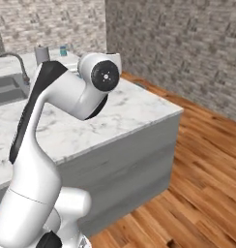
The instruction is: The dining table condiment station is running low on mayonnaise. Refill the condiment station by opening the cabinet and taking the mayonnaise from the cabinet and placing it on the dining table.
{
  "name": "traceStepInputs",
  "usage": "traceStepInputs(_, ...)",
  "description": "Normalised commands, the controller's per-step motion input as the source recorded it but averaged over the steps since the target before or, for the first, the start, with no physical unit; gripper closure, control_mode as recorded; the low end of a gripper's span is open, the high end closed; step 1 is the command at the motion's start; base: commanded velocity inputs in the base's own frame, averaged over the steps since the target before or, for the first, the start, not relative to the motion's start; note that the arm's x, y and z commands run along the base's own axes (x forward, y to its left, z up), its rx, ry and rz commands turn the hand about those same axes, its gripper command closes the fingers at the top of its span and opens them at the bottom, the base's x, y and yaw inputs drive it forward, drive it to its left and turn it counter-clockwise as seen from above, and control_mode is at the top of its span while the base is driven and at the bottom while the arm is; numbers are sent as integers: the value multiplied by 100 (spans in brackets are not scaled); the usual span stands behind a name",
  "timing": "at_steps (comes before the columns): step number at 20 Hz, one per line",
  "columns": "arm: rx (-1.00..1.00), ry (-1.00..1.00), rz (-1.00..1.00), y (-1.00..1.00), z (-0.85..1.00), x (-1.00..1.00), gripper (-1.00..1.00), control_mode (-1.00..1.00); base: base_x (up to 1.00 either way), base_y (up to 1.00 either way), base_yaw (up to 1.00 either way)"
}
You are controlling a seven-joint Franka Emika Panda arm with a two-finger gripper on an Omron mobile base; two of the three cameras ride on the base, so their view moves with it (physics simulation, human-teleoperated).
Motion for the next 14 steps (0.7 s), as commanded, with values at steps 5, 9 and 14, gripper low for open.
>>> traceStepInputs(5, 0, 0, 0, 0, 0, 0, 100, 100, 37, -100, 16)
traceStepInputs(9, 0, 0, 0, 0, 0, 0, 100, 100, 46, -100, 17)
traceStepInputs(14, 0, 0, 0, 0, 0, 0, 100, 100, 49, -100, 17)
